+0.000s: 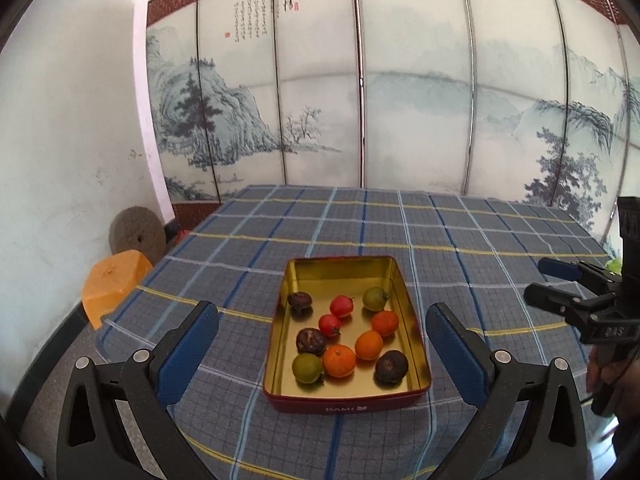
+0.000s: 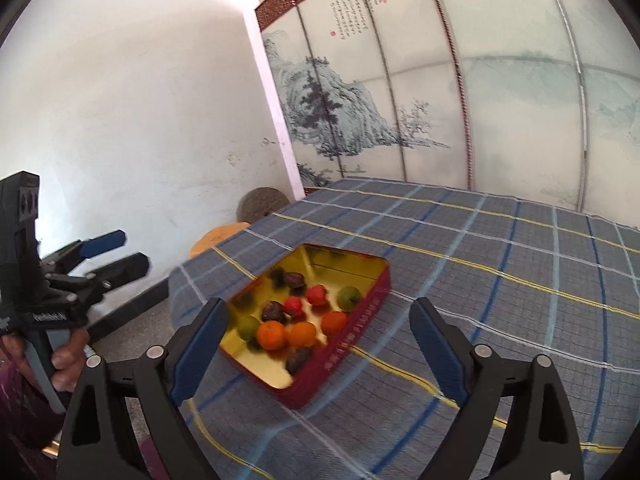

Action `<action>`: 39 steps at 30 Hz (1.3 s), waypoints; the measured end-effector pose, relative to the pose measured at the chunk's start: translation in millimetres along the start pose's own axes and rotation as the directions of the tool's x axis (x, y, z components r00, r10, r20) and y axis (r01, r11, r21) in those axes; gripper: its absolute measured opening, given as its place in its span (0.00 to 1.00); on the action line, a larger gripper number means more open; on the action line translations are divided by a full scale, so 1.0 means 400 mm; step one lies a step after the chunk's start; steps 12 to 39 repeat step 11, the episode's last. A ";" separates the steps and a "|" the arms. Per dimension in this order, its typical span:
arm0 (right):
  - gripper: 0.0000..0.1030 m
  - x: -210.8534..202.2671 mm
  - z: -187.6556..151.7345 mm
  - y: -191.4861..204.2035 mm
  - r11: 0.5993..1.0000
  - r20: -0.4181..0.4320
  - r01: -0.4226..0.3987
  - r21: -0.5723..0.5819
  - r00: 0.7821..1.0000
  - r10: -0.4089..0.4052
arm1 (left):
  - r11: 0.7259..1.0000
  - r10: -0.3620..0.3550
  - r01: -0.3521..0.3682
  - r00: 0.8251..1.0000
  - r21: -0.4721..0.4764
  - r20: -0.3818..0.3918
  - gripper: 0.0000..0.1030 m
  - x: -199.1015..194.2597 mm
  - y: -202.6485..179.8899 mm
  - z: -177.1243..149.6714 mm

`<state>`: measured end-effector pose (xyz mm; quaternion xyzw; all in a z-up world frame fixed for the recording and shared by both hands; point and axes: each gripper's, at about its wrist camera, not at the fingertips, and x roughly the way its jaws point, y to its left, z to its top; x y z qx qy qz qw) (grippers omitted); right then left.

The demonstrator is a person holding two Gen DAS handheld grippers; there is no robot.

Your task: Organize fruits

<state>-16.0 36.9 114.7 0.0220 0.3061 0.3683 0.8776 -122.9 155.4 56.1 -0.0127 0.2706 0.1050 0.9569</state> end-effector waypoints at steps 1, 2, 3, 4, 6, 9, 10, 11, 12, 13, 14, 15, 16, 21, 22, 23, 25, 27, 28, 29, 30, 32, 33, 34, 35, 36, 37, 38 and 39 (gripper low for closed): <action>0.91 0.001 -0.011 -0.047 0.999 -0.020 0.034 0.019 0.999 -0.034 | 1.000 0.000 0.000 1.000 0.002 -0.010 1.00 0.010 -0.003 0.002; 0.91 0.000 -0.017 -0.075 0.998 -0.032 0.052 0.027 0.998 -0.051 | 1.000 0.001 -0.001 1.000 0.002 -0.020 1.00 0.020 -0.007 0.004; 0.92 -0.001 -0.025 -0.115 0.996 -0.048 0.082 0.033 0.996 -0.081 | 1.000 0.002 -0.002 1.000 0.002 -0.029 1.00 0.031 -0.012 0.006; 0.92 0.000 -0.035 -0.163 0.991 -0.073 0.133 0.034 0.989 -0.130 | 1.000 0.004 -0.003 0.999 0.004 -0.034 1.00 0.039 -0.017 0.008; 0.92 0.003 -0.055 -0.265 0.973 -0.136 0.224 0.051 0.967 -0.216 | 1.000 0.013 -0.012 0.999 0.015 -0.041 1.00 0.056 -0.032 0.014; 0.92 0.011 -0.088 -0.420 0.930 -0.249 0.360 0.074 0.910 -0.333 | 0.999 0.026 -0.024 0.998 0.040 -0.051 1.00 0.077 -0.055 0.023; 0.93 0.015 -0.101 -0.481 0.910 -0.294 0.406 0.079 0.882 -0.368 | 0.998 0.034 -0.031 0.998 0.046 -0.053 1.00 0.083 -0.061 0.027; 0.93 0.019 -0.108 -0.513 0.901 -0.314 0.426 0.082 0.869 -0.382 | 0.998 0.045 -0.043 0.998 0.054 -0.051 1.00 0.087 -0.069 0.031; 0.93 0.019 -0.108 -0.513 0.901 -0.314 0.426 0.082 0.869 -0.382 | 0.998 0.045 -0.043 0.998 0.054 -0.051 1.00 0.087 -0.069 0.031; 0.93 0.019 -0.108 -0.513 0.901 -0.314 0.426 0.082 0.869 -0.382 | 0.998 0.045 -0.043 0.998 0.054 -0.051 1.00 0.087 -0.069 0.031; 0.93 0.019 -0.108 -0.513 0.901 -0.314 0.426 0.082 0.869 -0.382 | 0.998 0.045 -0.043 0.998 0.054 -0.051 1.00 0.087 -0.069 0.031; 0.93 0.019 -0.108 -0.513 0.901 -0.314 0.426 0.082 0.869 -0.382 | 0.998 0.045 -0.043 0.998 0.054 -0.051 1.00 0.087 -0.069 0.031; 0.93 0.019 -0.108 -0.513 0.901 -0.314 0.426 0.082 0.869 -0.382 | 0.998 0.045 -0.043 0.998 0.054 -0.051 1.00 0.087 -0.069 0.031; 0.93 0.019 -0.108 -0.513 0.901 -0.314 0.426 0.082 0.869 -0.382 | 0.998 0.045 -0.043 0.998 0.054 -0.051 1.00 0.087 -0.069 0.031; 0.93 0.019 -0.108 -0.513 0.901 -0.314 0.426 0.082 0.869 -0.382 | 0.998 0.045 -0.043 0.998 0.054 -0.051 1.00 0.087 -0.069 0.031; 0.93 0.019 -0.108 -0.513 0.901 -0.314 0.426 0.082 0.869 -0.382 | 0.998 0.045 -0.043 0.998 0.054 -0.051 1.00 0.087 -0.069 0.031; 0.93 0.019 -0.108 -0.513 0.901 -0.314 0.426 0.082 0.869 -0.382 | 0.998 0.045 -0.043 0.998 0.054 -0.051 1.00 0.087 -0.069 0.031; 0.93 0.019 -0.108 -0.513 0.901 -0.314 0.426 0.082 0.869 -0.382 | 0.998 0.045 -0.043 0.998 0.054 -0.051 1.00 0.087 -0.069 0.031; 0.93 0.019 -0.108 -0.513 0.901 -0.314 0.426 0.082 0.869 -0.382 | 0.998 0.045 -0.043 0.998 0.054 -0.051 1.00 0.087 -0.069 0.031; 0.93 0.019 -0.108 -0.513 0.901 -0.314 0.426 0.082 0.869 -0.382 | 0.998 0.045 -0.043 0.998 0.054 -0.051 1.00 0.087 -0.069 0.031; 0.93 0.019 -0.108 -0.513 0.901 -0.314 0.426 0.082 0.869 -0.382 | 0.998 0.045 -0.043 0.998 0.054 -0.051 1.00 0.087 -0.069 0.031; 0.93 0.019 -0.108 -0.513 0.901 -0.314 0.426 0.082 0.869 -0.382 | 0.998 0.045 -0.043 0.998 0.054 -0.051 1.00 0.087 -0.069 0.031; 0.93 0.019 -0.108 -0.513 0.901 -0.314 0.426 0.082 0.869 -0.382 | 0.998 0.045 -0.043 0.998 0.054 -0.051 1.00 0.087 -0.069 0.031; 0.93 0.019 -0.108 -0.513 0.901 -0.314 0.426 0.082 0.869 -0.382 | 0.998 0.045 -0.043 0.998 0.054 -0.051 1.00 0.087 -0.069 0.031; 0.93 0.019 -0.108 -0.513 0.901 -0.314 0.426 0.082 0.869 -0.382 | 0.998 0.045 -0.043 0.998 0.054 -0.051 1.00 0.087 -0.069 0.031; 0.93 0.019 -0.108 -0.513 0.901 -0.314 0.426 0.082 0.869 -0.382 | 0.998 0.045 -0.043 0.998 0.054 -0.051 1.00 0.087 -0.069 0.031; 0.93 0.019 -0.108 -0.513 0.901 -0.314 0.426 0.082 0.869 -0.382 | 0.998 0.045 -0.043 0.998 0.054 -0.051 1.00 0.087 -0.069 0.031; 0.93 0.019 -0.108 -0.513 0.901 -0.314 0.426 0.082 0.869 -0.382 | 0.998 0.045 -0.043 0.998 0.054 -0.051 1.00 0.087 -0.069 0.031; 0.93 0.019 -0.108 -0.513 0.901 -0.314 0.426 0.082 0.869 -0.382 | 0.998 0.045 -0.043 0.998 0.054 -0.051 1.00 0.087 -0.069 0.031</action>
